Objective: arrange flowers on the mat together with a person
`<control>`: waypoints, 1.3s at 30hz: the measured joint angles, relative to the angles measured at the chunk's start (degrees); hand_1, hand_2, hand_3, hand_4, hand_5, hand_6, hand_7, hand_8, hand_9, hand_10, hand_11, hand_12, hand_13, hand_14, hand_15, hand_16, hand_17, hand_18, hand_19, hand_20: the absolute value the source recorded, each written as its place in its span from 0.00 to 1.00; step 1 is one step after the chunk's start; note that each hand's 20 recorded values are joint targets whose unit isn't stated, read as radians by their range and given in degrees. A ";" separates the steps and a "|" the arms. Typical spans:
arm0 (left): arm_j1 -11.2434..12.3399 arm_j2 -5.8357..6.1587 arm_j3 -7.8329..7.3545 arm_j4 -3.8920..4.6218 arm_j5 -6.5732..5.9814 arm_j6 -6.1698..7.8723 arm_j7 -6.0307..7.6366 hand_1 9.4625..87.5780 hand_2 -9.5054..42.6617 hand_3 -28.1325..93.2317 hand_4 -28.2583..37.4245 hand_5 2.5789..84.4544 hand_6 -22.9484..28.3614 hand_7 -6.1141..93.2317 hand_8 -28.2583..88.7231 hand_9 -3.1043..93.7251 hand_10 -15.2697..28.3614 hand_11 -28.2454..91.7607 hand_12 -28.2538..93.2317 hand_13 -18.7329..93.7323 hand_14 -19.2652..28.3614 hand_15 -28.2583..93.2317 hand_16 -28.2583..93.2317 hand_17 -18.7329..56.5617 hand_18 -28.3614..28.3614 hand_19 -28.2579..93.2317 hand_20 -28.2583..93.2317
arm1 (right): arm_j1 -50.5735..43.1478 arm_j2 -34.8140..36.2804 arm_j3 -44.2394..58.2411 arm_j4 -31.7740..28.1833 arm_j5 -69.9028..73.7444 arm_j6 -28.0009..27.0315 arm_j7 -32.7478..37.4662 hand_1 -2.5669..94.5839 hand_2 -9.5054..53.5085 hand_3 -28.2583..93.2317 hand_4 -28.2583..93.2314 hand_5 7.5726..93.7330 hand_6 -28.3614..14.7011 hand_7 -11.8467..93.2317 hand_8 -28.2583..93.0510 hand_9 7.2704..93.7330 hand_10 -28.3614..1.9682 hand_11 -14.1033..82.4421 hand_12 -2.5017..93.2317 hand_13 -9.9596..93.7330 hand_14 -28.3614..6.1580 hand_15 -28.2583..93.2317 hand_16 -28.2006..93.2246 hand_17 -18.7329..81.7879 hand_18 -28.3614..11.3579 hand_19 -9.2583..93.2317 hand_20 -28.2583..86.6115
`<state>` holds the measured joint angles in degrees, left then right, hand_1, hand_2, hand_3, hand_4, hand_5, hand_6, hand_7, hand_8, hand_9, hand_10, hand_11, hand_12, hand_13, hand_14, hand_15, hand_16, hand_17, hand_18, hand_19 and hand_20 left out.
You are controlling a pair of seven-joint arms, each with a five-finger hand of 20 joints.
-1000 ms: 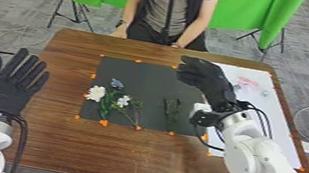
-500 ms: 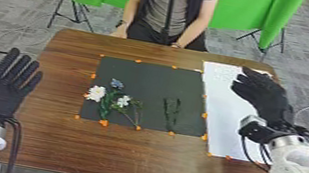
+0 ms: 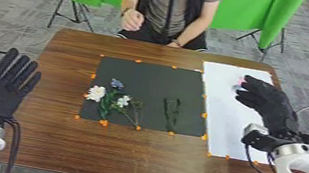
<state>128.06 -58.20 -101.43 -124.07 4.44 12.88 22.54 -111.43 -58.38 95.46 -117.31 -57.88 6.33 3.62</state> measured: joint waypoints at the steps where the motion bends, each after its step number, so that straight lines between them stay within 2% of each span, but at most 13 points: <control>1: 0.00 0.00 -0.03 -0.01 0.00 0.01 0.01 0.20 0.46 0.79 0.00 0.46 0.57 0.20 0.15 0.40 0.69 0.38 0.30 0.39 0.69 0.46 0.18 0.18 0.73 0.49 0.33 | 0.00 -0.06 0.07 -0.24 -1.19 0.08 0.71 0.38 0.20 0.83 0.03 0.51 0.59 0.29 0.13 0.48 0.41 0.25 0.19 0.50 0.45 0.51 0.37 0.44 0.40 0.62 0.42; 4: 0.00 0.04 0.01 -0.03 0.00 0.08 0.02 0.20 0.46 0.79 0.00 0.46 0.57 0.20 0.15 0.40 0.69 0.38 0.30 0.39 0.69 0.46 0.18 0.18 0.73 0.49 0.33 | 0.00 -0.04 0.06 -1.77 -5.49 2.24 4.95 0.41 0.16 0.84 0.03 0.52 0.58 0.29 0.13 0.48 0.40 0.26 0.19 0.51 0.46 0.52 0.35 0.46 0.41 0.61 0.39; 6: -0.05 0.06 0.17 -0.03 0.02 0.08 0.04 0.20 0.46 0.80 0.00 0.46 0.57 0.20 0.15 0.40 0.69 0.38 0.30 0.39 0.69 0.46 0.18 0.18 0.73 0.49 0.33 | 0.02 0.07 -0.23 -3.37 -9.84 6.15 9.85 0.42 0.15 0.84 0.03 0.52 0.59 0.30 0.13 0.48 0.43 0.26 0.19 0.51 0.46 0.52 0.34 0.46 0.42 0.61 0.38; 8: -0.15 0.07 0.41 -0.03 0.04 0.08 0.04 0.20 0.46 0.79 0.00 0.46 0.57 0.20 0.15 0.40 0.69 0.38 0.30 0.39 0.69 0.46 0.18 0.18 0.73 0.49 0.33 | 0.08 0.08 -0.42 -4.06 -14.80 9.93 14.05 0.43 0.12 0.85 0.03 0.52 0.60 0.30 0.13 0.47 0.47 0.26 0.18 0.49 0.48 0.51 0.34 0.46 0.45 0.58 0.36; 10: -0.23 0.07 0.60 -0.03 0.05 0.08 -0.02 0.20 0.46 0.79 0.00 0.46 0.57 0.20 0.15 0.40 0.69 0.38 0.30 0.39 0.69 0.46 0.18 0.18 0.73 0.49 0.33 | -0.03 -0.03 0.06 -3.72 -18.75 10.67 14.89 0.44 0.11 0.85 0.02 0.52 0.63 0.31 0.13 0.47 0.50 0.26 0.19 0.48 0.49 0.49 0.34 0.44 0.45 0.53 0.35; 12: -0.31 0.07 0.75 0.01 0.06 0.08 -0.06 0.20 0.46 0.79 0.00 0.46 0.57 0.20 0.15 0.40 0.69 0.38 0.30 0.39 0.69 0.46 0.18 0.18 0.73 0.49 0.33 | -0.32 -0.36 1.54 -2.82 -21.61 8.12 12.97 0.44 0.08 0.85 0.01 0.52 0.64 0.31 0.12 0.48 0.52 0.25 0.19 0.47 0.52 0.46 0.34 0.42 0.47 0.46 0.34; 16: -0.45 0.07 0.91 0.06 0.11 0.08 -0.15 0.20 0.45 0.79 0.00 0.46 0.57 0.20 0.15 0.40 0.69 0.38 0.30 0.39 0.69 0.46 0.18 0.18 0.73 0.49 0.33 | -0.92 -1.36 6.05 -0.73 -27.31 -6.95 4.61 0.44 0.03 0.86 0.01 0.52 0.68 0.32 0.12 0.48 0.56 0.24 0.19 0.47 0.54 0.41 0.36 0.41 0.50 0.36 0.36; 18: -0.57 0.07 1.04 0.09 0.11 0.08 -0.16 0.20 0.45 0.80 0.00 0.46 0.57 0.20 0.15 0.40 0.69 0.38 0.30 0.39 0.69 0.46 0.18 0.18 0.73 0.49 0.33 | -0.93 -1.37 6.28 -0.50 -30.75 -11.42 2.15 0.44 0.02 0.86 0.01 0.52 0.68 0.32 0.12 0.48 0.58 0.24 0.19 0.47 0.54 0.40 0.37 0.40 0.50 0.34 0.37; 21: -0.80 0.07 1.26 0.17 0.11 0.07 -0.28 0.20 0.45 0.80 0.00 0.46 0.57 0.20 0.15 0.40 0.69 0.38 0.30 0.39 0.69 0.46 0.18 0.18 0.73 0.49 0.33 | -0.91 -1.14 4.95 -0.52 -33.96 -10.89 1.77 0.45 0.01 0.86 0.01 0.53 0.70 0.32 0.12 0.48 0.58 0.23 0.19 0.47 0.54 0.40 0.38 0.40 0.50 0.33 0.38; 27: -0.94 0.15 1.42 0.21 0.11 0.07 -0.41 0.20 0.45 0.80 0.00 0.46 0.57 0.20 0.15 0.40 0.69 0.38 0.30 0.39 0.69 0.46 0.18 0.18 0.73 0.49 0.33 | -0.92 -0.43 2.86 -0.59 -33.09 -3.71 2.02 0.47 0.00 0.87 0.00 0.53 0.72 0.33 0.11 0.48 0.61 0.23 0.19 0.47 0.56 0.38 0.39 0.40 0.50 0.30 0.40; 32: -0.91 0.15 1.42 0.21 -0.09 0.37 -0.28 0.20 0.46 0.79 0.00 0.46 0.58 0.21 0.15 0.41 0.69 0.39 0.31 0.40 0.68 0.46 0.17 0.18 0.73 0.49 0.33 | -0.92 -0.24 3.06 -0.92 -33.30 -3.76 1.87 0.51 0.00 0.87 0.00 0.54 0.76 0.35 0.10 0.49 0.67 0.23 0.19 0.48 0.62 0.35 0.39 0.40 0.51 0.28 0.40; 35: -0.91 0.15 1.42 0.17 -0.12 1.14 -0.28 0.20 0.46 0.79 0.00 0.47 0.58 0.21 0.15 0.41 0.69 0.39 0.30 0.40 0.68 0.46 0.17 0.18 0.73 0.49 0.33 | -0.92 -0.21 2.85 -1.09 -34.61 -3.73 1.91 0.51 0.00 0.87 0.00 0.55 0.79 0.36 0.10 0.50 0.69 0.23 0.19 0.48 0.65 0.34 0.40 0.41 0.52 0.27 0.40; 39: -0.91 0.12 1.44 0.15 -0.17 1.68 -0.28 0.20 0.46 0.79 0.00 0.47 0.58 0.21 0.15 0.41 0.69 0.39 0.30 0.40 0.68 0.46 0.17 0.18 0.74 0.49 0.33 | -0.93 -0.21 2.27 -1.19 -35.81 -3.50 2.01 0.50 0.00 0.87 0.00 0.55 0.78 0.36 0.10 0.50 0.70 0.23 0.19 0.48 0.65 0.34 0.39 0.41 0.51 0.28 0.41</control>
<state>127.15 -58.08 -99.99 -123.93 4.27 14.55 22.27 -112.36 -58.60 97.73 -118.50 -93.70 2.83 5.62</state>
